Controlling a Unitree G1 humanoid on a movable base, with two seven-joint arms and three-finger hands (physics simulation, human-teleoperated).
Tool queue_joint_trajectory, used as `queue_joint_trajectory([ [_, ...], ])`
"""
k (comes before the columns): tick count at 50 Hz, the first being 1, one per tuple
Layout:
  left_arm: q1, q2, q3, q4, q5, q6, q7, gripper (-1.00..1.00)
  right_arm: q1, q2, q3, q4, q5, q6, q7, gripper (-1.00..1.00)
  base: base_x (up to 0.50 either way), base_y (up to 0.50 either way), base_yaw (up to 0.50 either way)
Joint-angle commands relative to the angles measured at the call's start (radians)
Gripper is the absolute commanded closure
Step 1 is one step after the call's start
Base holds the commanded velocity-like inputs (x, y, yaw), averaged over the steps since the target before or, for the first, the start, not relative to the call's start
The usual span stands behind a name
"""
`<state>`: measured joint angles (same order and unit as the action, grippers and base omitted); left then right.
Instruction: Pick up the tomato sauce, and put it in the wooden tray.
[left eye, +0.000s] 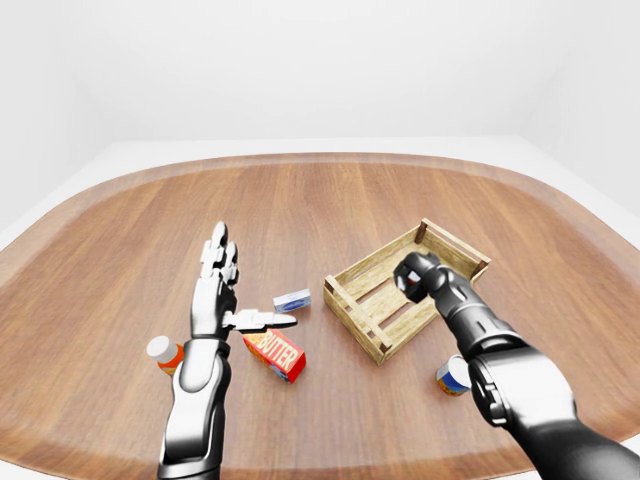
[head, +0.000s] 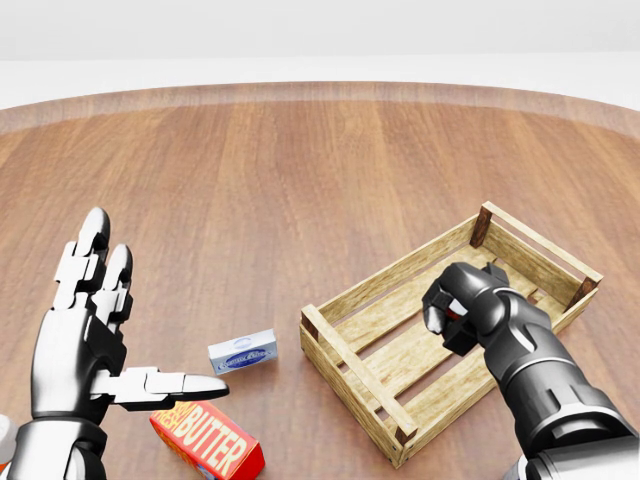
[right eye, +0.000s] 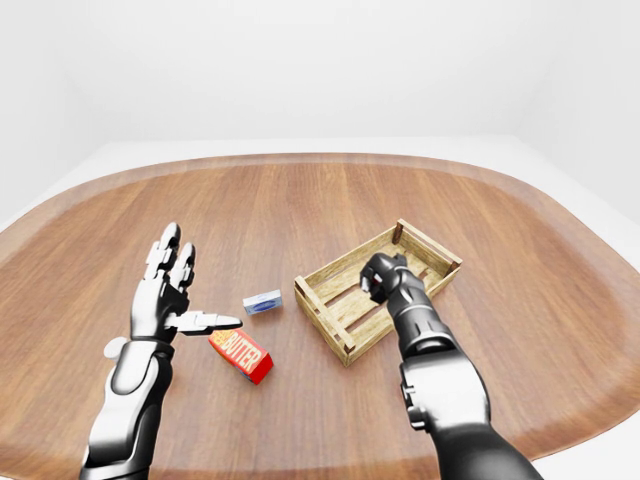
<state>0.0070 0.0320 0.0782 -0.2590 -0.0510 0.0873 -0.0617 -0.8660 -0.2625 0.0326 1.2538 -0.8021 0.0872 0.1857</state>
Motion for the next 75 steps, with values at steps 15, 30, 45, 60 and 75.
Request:
queue_joint_trajectory([
  [15,-0.003,0.0,-0.001,0.007,0.001,0.0,0.001,-1.0,0.012,0.0,0.002,0.007,-0.042,0.0,-0.023,1.0,0.0,0.0,0.0],
  [30,0.002,0.0,-0.001,-0.001,0.002,0.0,0.001,-1.0,0.008,0.009,-0.001,0.013,-0.031,0.0,-0.037,1.0,0.0,0.0,0.0],
  [45,0.005,-0.001,-0.004,-0.009,0.004,0.0,0.0,-1.0,0.009,0.004,0.003,0.016,-0.032,0.0,-0.026,-1.0,0.0,0.0,0.0],
  [60,0.001,-0.002,-0.002,-0.003,0.002,0.0,0.001,-1.0,0.005,0.008,0.006,0.011,-0.045,0.0,-0.01,-1.0,0.0,0.0,0.0],
  [75,-0.001,0.0,0.002,0.002,0.0,0.0,0.002,-1.0,-0.078,-0.039,-0.001,-0.258,-0.105,0.0,0.217,-1.0,0.0,0.0,0.0],
])
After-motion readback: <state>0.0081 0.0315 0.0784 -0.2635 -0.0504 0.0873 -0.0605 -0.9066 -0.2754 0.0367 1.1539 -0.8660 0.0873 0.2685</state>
